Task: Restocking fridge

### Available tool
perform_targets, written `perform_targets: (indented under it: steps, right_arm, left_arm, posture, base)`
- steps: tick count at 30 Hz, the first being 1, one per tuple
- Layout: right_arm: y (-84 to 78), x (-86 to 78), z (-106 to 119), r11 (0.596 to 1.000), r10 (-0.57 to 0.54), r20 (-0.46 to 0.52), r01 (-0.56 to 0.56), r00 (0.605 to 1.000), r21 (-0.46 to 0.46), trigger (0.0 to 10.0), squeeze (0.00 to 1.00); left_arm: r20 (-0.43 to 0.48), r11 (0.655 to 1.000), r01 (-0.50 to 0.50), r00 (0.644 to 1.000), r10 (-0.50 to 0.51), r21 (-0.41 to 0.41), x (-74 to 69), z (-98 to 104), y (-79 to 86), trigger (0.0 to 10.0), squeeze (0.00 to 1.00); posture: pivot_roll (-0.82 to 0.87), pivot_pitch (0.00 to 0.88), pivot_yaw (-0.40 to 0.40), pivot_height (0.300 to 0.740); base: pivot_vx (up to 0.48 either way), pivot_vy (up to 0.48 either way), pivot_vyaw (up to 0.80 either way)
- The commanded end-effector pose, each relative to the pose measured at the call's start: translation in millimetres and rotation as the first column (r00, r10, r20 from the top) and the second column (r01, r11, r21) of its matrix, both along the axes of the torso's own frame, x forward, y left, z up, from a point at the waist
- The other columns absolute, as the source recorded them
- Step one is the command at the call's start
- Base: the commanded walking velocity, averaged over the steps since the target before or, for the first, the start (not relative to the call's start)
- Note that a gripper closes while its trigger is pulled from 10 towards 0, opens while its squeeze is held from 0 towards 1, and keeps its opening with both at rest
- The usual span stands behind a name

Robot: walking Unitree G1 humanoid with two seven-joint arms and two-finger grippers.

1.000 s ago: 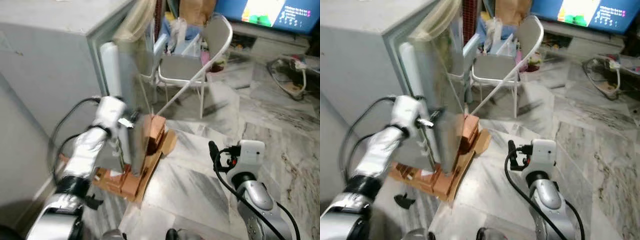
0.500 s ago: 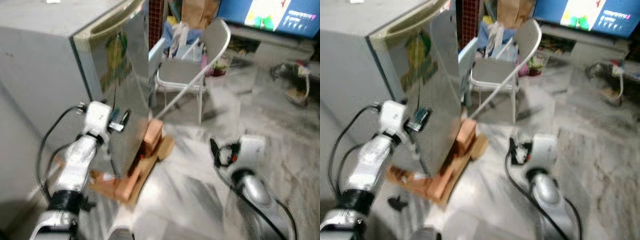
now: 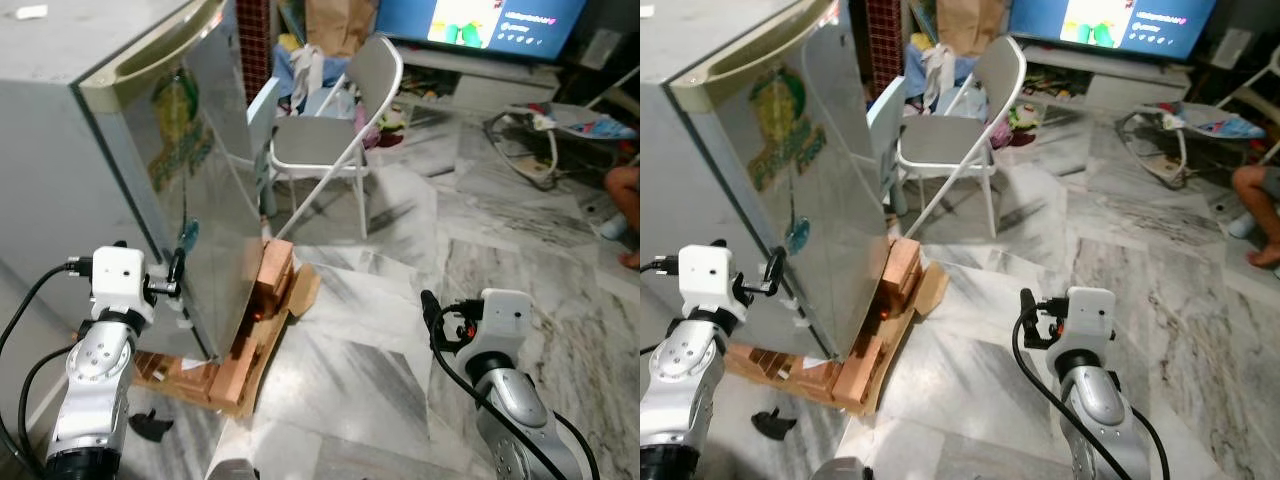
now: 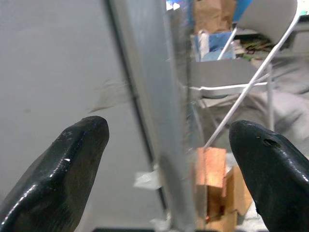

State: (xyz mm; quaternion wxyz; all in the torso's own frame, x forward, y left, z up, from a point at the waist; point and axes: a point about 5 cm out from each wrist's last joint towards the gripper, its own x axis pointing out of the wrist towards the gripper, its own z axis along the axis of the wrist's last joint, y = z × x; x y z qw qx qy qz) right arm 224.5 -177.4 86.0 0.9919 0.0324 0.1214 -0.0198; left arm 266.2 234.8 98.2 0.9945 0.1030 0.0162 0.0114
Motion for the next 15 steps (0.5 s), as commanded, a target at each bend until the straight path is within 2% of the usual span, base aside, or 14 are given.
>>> perform_targets:
  steps: [1, 4, 8, 12, 14, 15]
  right_arm:
    - [-0.3, 3.2, 2, 1.000, -0.008, 0.016, 0.008, 1.000, -0.002, 10.0, 0.00]
    - [-1.7, 8.0, 4, 1.000, -0.023, 0.032, 0.023, 0.999, -0.002, 10.0, 0.00]
    - [-0.5, 12.7, 6, 1.000, -0.021, 0.061, 0.022, 0.998, -0.019, 10.0, 0.00]
    - [-0.9, 13.8, 4, 0.999, -0.043, 0.054, 0.043, 0.998, -0.004, 10.0, 0.00]
    - [-1.0, 14.0, 3, 0.999, -0.045, 0.052, 0.045, 0.998, -0.004, 10.0, 0.00]
    - [-1.3, 13.8, 2, 0.999, -0.048, 0.048, 0.048, 0.998, 0.001, 10.0, 0.00]
  left_arm:
    - [0.016, 1.000, 0.002, 1.000, -0.003, 0.019, -1.7, 7, 0.6, 10.0, 0.00]
    - [0.018, 1.000, 0.006, 1.000, -0.007, 0.029, -6.6, 8, -2.3, 10.0, 0.00]
    - [-0.019, 0.990, 0.128, 0.992, -0.127, 0.058, -22.6, 4, -20.6, 10.0, 0.00]
    - [-0.028, 0.992, 0.126, 0.992, -0.125, 0.027, -21.3, 1, -26.2, 10.0, 0.00]
    - [-0.011, 0.991, 0.126, 0.992, -0.126, 0.036, -19.5, 2, -29.4, 10.0, 0.00]
    - [-0.008, 0.991, 0.126, 0.992, -0.126, 0.036, -17.8, 2, -31.4, 10.0, 0.00]
  posture:
    - [0.14, 0.034, -0.030, 0.740]
    - [0.15, 0.029, -0.025, 0.740]
    - [0.15, 0.017, -0.002, 0.740]
    - [0.14, 0.018, -0.010, 0.740]
    - [0.14, 0.018, -0.010, 0.740]
    - [0.13, 0.020, -0.024, 0.740]
  base:
    - [0.000, 0.480, 0.00]
    - [0.000, 0.480, 0.00]
    - [0.000, 0.480, 0.00]
    - [0.000, 0.434, 0.00]
    - [0.000, 0.000, 0.00]
    - [0.000, 0.000, -0.80]
